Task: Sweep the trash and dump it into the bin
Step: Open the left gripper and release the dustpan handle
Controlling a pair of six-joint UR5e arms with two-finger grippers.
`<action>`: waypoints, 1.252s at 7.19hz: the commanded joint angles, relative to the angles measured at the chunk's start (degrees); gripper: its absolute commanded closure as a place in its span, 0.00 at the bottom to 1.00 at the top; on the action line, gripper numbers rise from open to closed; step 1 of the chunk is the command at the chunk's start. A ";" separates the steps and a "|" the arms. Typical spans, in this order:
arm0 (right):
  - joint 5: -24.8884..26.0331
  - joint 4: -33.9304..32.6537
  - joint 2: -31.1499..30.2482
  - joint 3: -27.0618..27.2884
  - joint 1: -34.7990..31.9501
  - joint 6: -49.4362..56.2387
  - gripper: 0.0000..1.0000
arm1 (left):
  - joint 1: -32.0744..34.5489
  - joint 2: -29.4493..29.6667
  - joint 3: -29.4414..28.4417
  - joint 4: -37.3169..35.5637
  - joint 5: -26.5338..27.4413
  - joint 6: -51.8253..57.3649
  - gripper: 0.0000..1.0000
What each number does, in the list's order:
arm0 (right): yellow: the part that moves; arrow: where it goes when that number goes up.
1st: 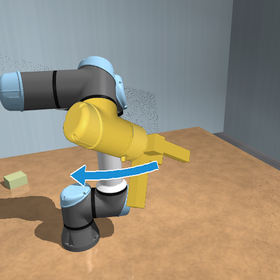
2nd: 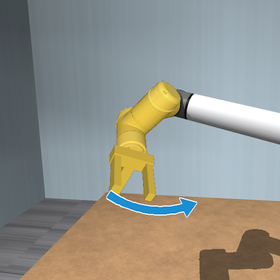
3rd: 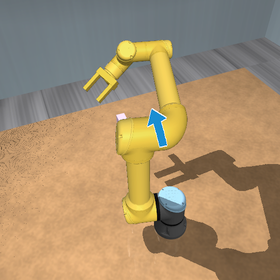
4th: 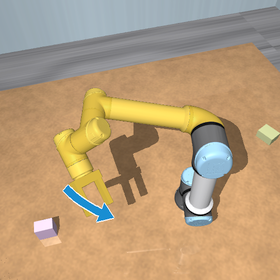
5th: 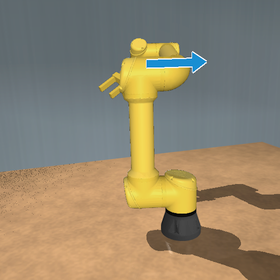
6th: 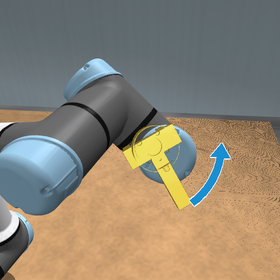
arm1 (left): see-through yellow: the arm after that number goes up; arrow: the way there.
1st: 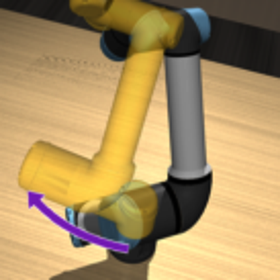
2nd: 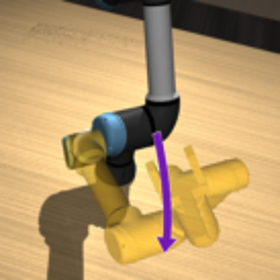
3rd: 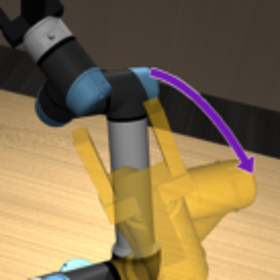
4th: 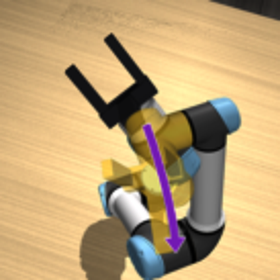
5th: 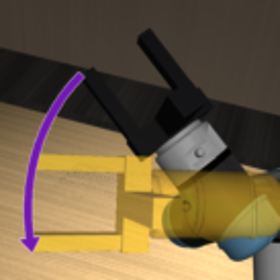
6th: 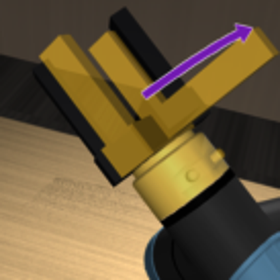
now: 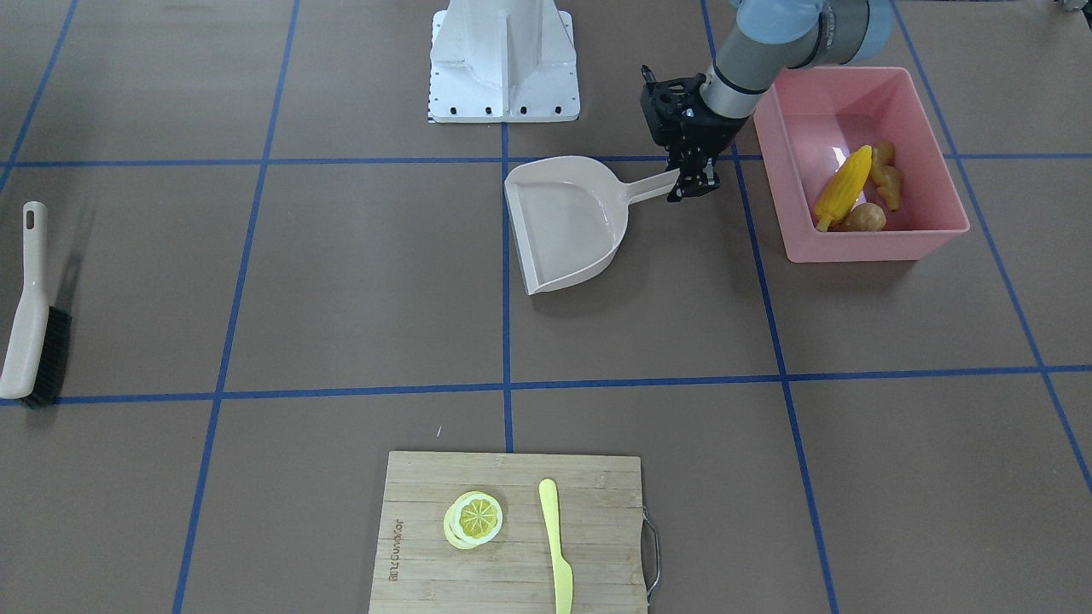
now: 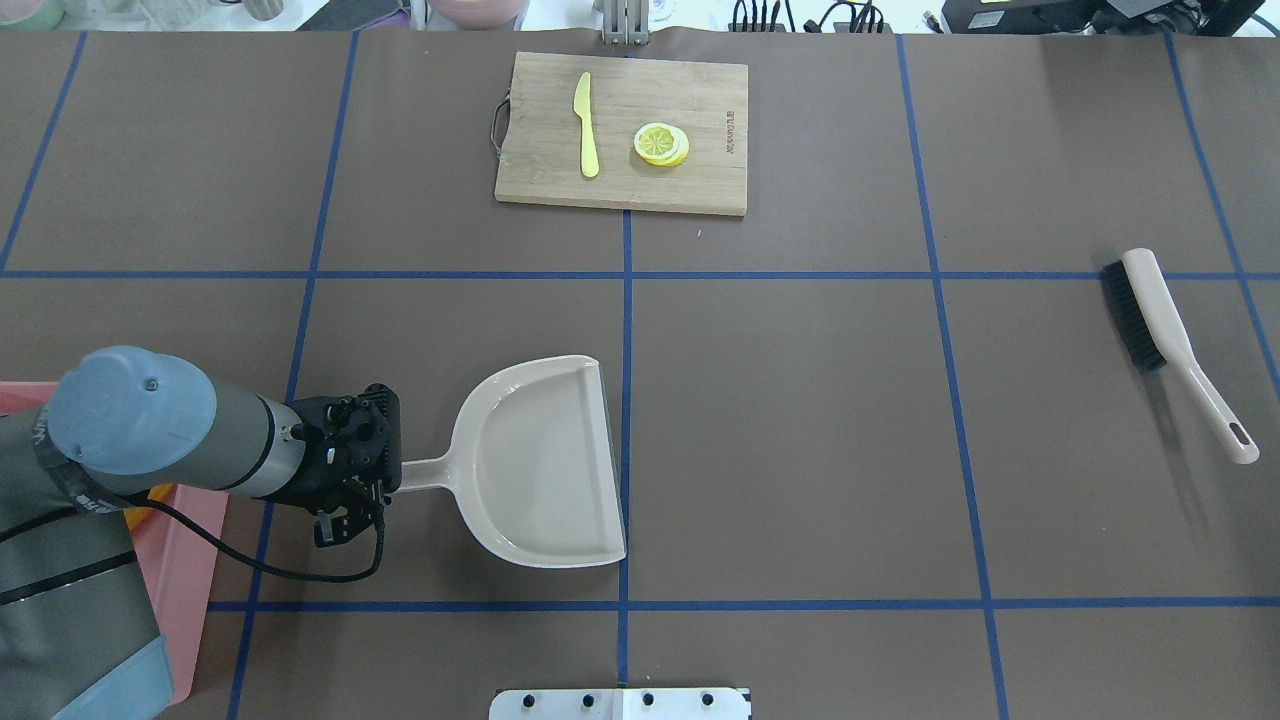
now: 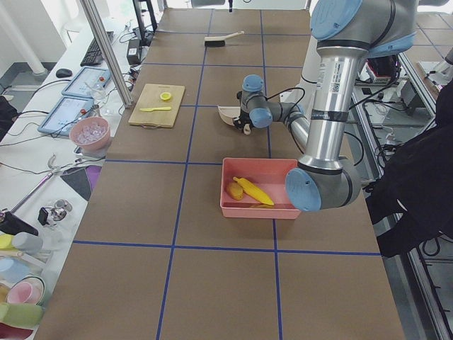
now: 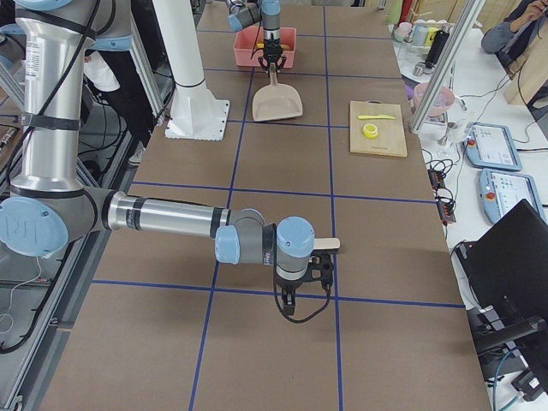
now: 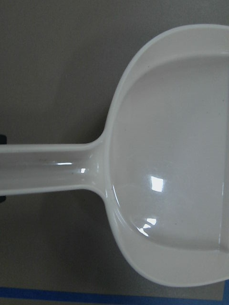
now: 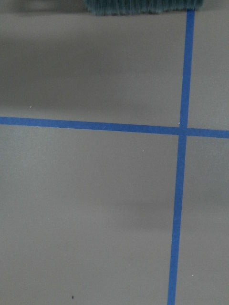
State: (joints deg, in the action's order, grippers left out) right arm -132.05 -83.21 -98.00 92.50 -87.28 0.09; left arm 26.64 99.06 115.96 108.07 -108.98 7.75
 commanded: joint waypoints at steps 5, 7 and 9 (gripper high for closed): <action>-0.05 0.24 0.00 -0.56 0.00 0.18 0.00 | -1.16 -0.09 0.05 0.30 -0.18 0.60 0.02; -0.05 0.16 0.00 -0.56 0.00 0.18 0.00 | -1.07 -0.27 1.10 0.30 -0.26 0.42 0.02; -0.05 0.16 0.00 -0.56 0.00 0.26 0.00 | -0.89 -1.05 3.47 0.39 -0.35 0.25 0.02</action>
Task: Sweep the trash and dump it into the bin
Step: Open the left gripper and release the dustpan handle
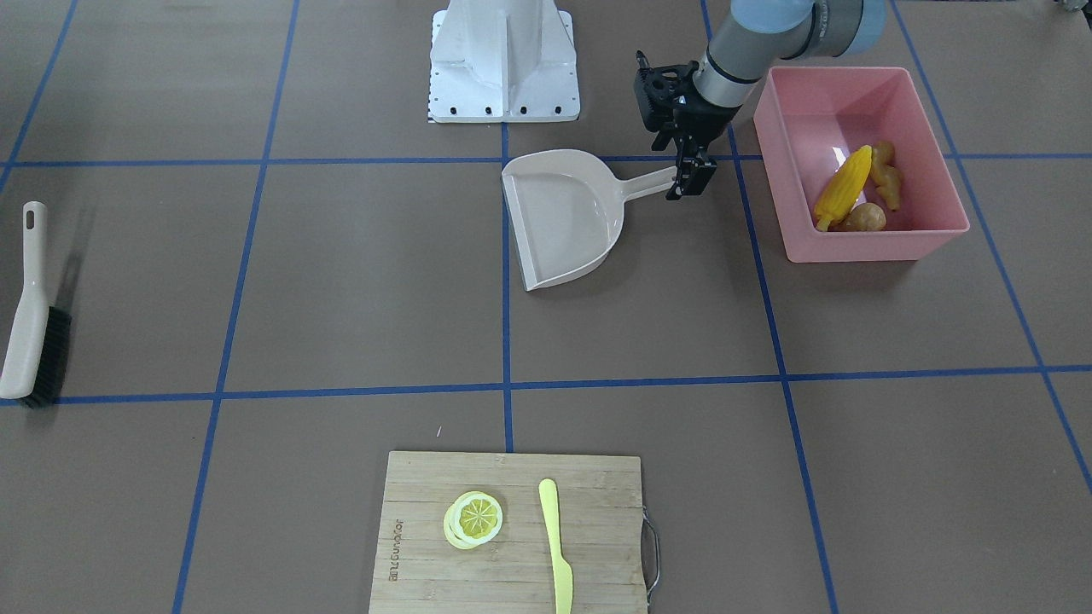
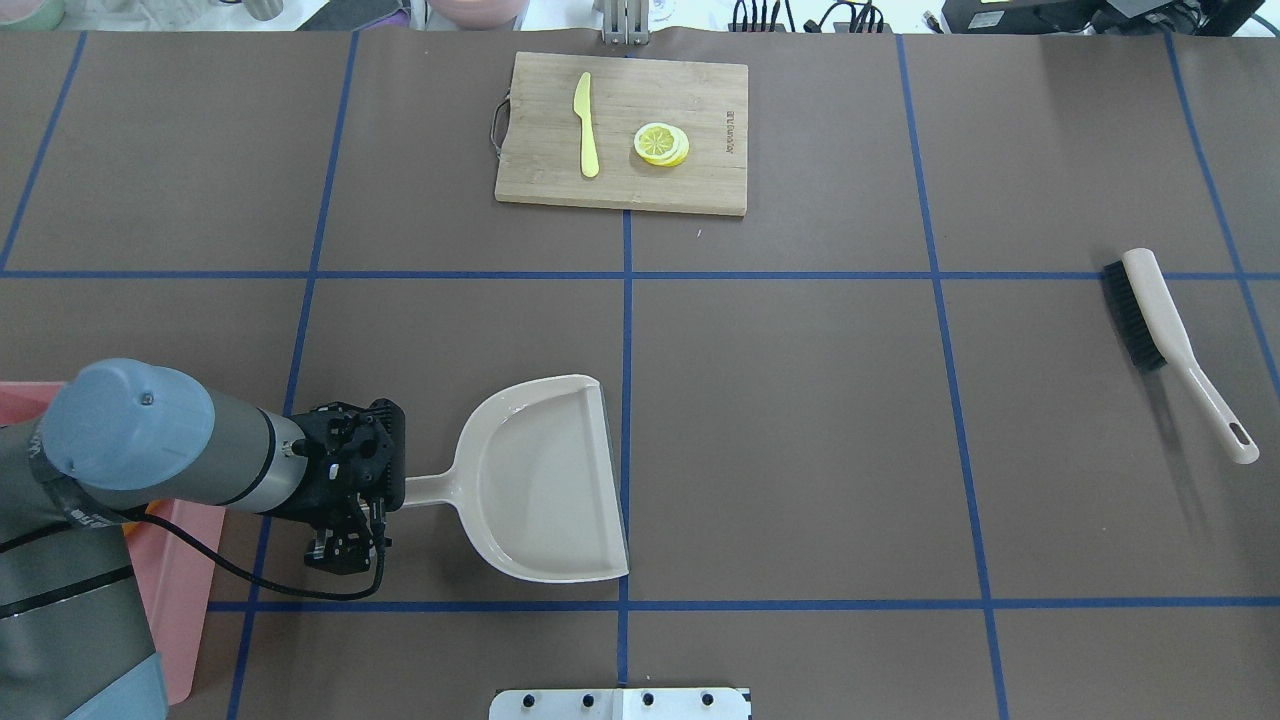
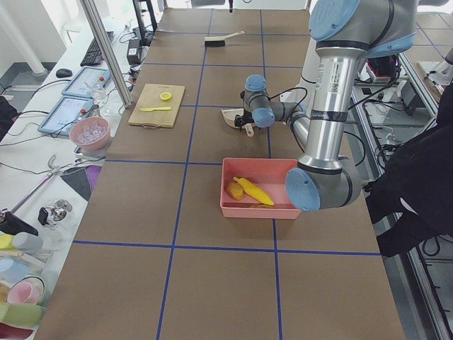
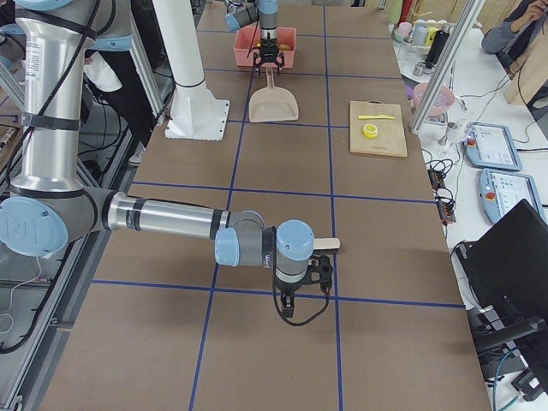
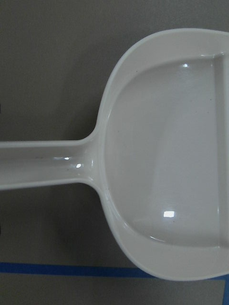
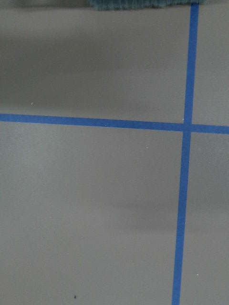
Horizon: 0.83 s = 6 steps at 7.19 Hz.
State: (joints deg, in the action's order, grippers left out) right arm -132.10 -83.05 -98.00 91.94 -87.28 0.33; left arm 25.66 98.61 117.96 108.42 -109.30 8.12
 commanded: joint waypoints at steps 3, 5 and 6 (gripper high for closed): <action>0.00 0.00 0.00 0.00 0.00 0.03 0.00 | 2.54 0.26 3.76 -0.49 -0.39 -9.03 0.02; 0.00 0.00 0.00 0.00 0.00 0.03 0.00 | 9.19 2.36 3.76 -6.70 -0.74 -13.99 0.02; 0.00 0.00 0.00 0.00 0.00 0.03 0.00 | 13.58 2.46 3.68 -9.78 -1.52 -14.09 0.02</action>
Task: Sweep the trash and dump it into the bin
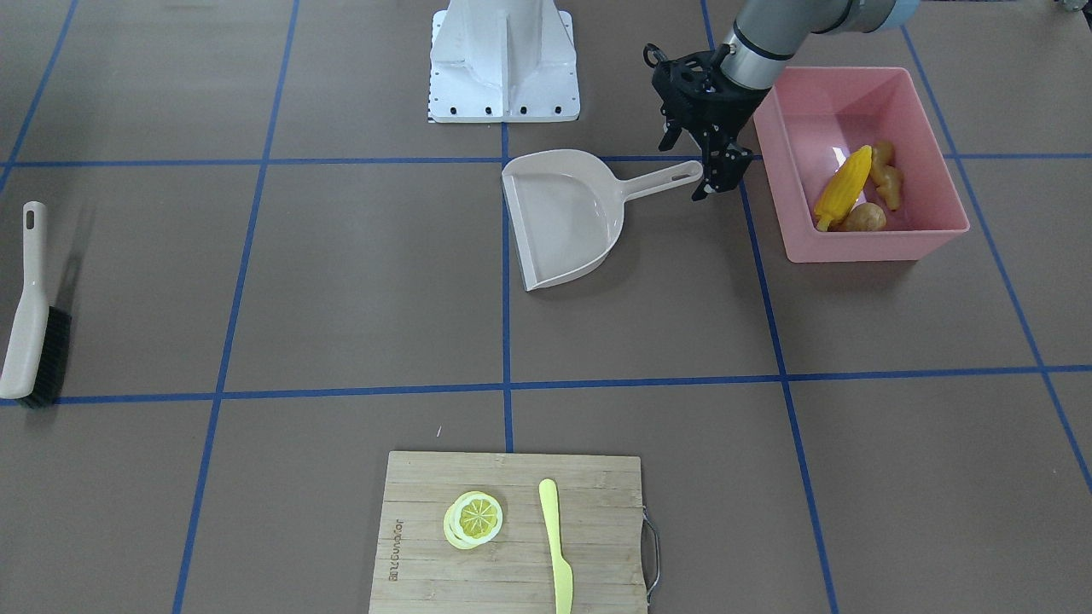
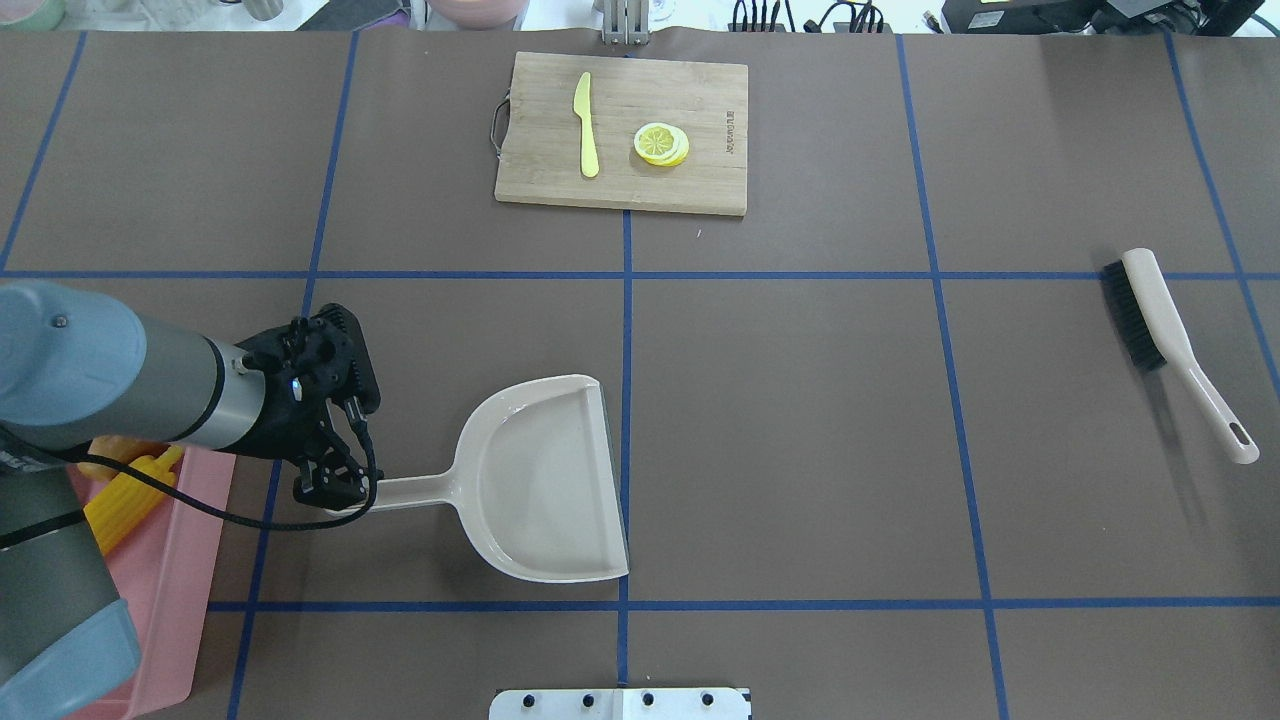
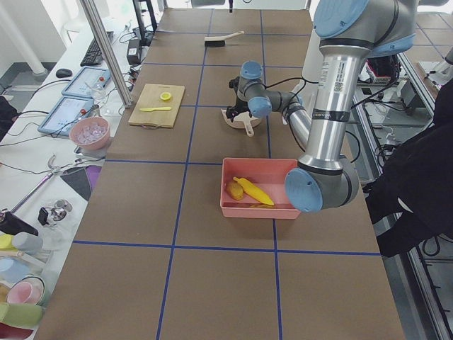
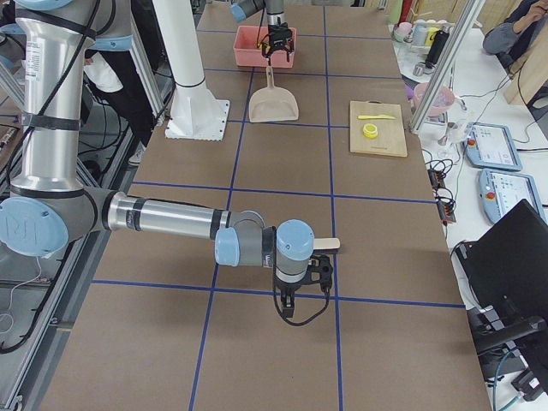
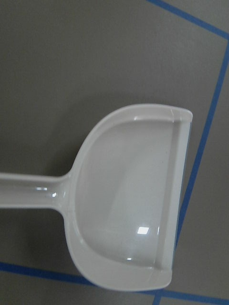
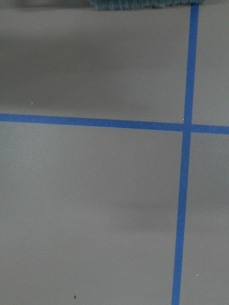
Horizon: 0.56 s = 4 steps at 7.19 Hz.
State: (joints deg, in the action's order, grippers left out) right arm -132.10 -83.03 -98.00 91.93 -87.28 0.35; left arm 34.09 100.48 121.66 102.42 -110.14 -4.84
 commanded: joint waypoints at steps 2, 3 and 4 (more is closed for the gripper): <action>0.00 0.07 0.00 0.00 0.00 0.00 0.00 | 13.77 6.10 -0.46 -18.67 -10.05 -6.02 0.02; 0.00 0.07 0.00 0.00 0.00 0.00 0.00 | 17.20 6.65 -0.98 -23.27 -10.36 -7.79 0.02; 0.00 0.07 0.00 0.00 0.00 0.00 0.00 | 20.98 6.31 -2.73 -25.93 -10.53 -9.20 0.02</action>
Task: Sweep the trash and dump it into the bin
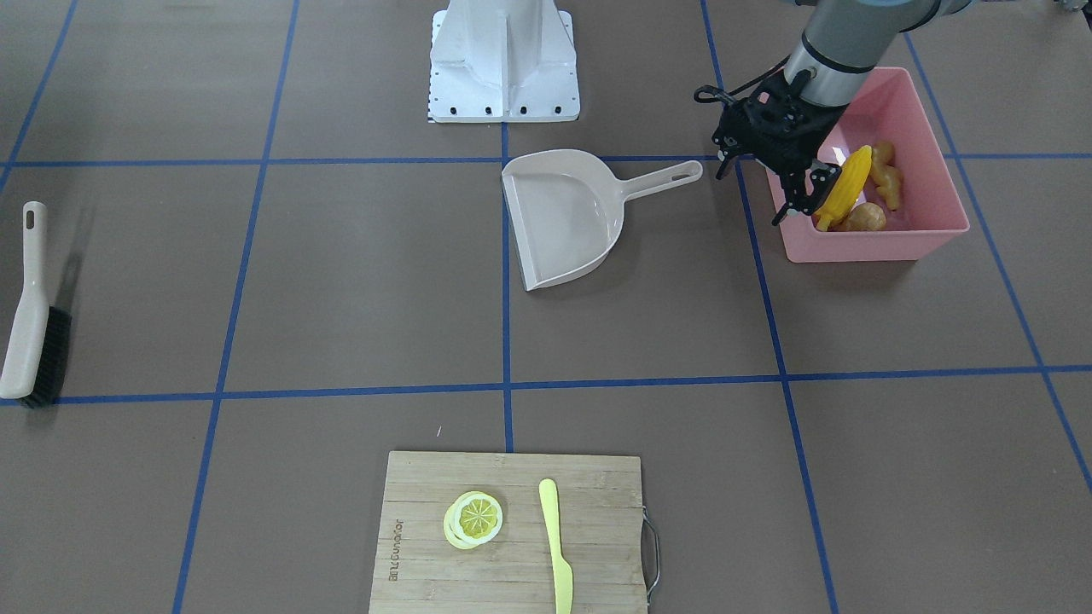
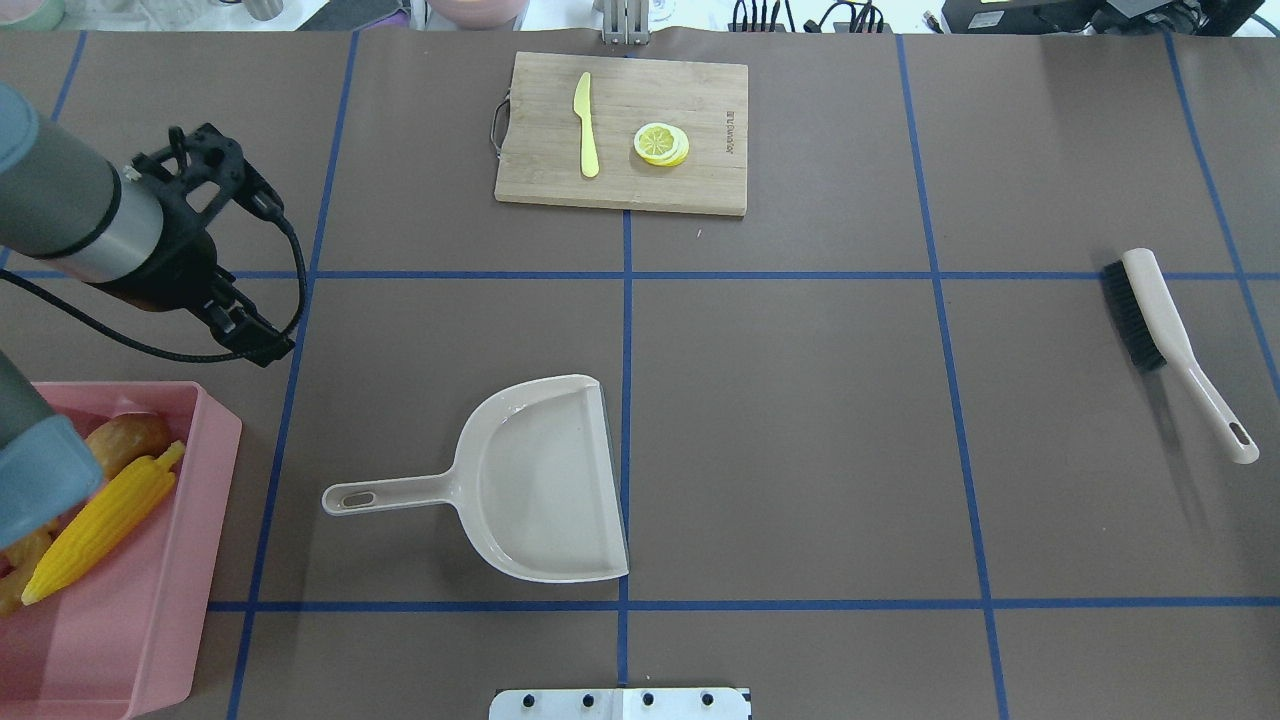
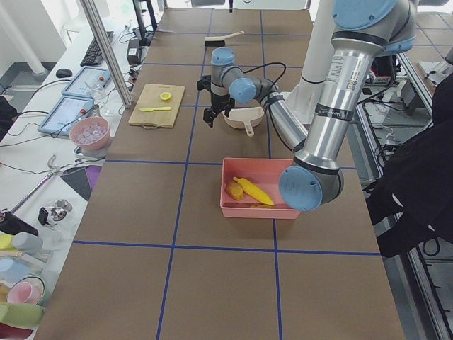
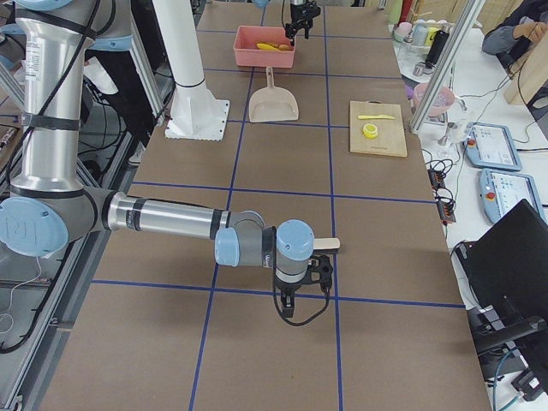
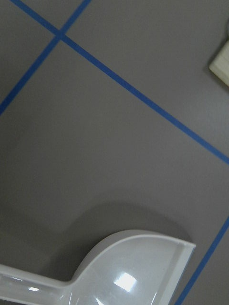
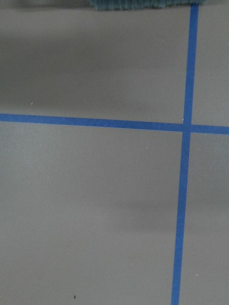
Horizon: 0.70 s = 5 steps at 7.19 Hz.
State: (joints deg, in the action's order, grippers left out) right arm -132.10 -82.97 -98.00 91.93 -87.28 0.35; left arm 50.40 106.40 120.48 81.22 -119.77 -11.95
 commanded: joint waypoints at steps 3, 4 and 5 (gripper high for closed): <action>0.00 0.00 0.00 0.00 0.00 0.00 0.00 | 16.89 -1.10 -9.89 -6.16 -1.69 -2.20 0.02; 0.00 0.00 0.00 0.00 0.00 0.00 0.00 | 18.49 -4.85 -10.00 -6.08 -6.57 -2.98 0.02; 0.00 0.00 0.00 0.00 0.00 0.00 0.00 | 21.11 -7.32 -10.26 -6.07 -10.01 -5.25 0.02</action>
State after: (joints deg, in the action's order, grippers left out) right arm -132.10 -82.97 -97.99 91.93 -87.28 0.35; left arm 68.27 102.35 110.93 75.17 -125.39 -15.17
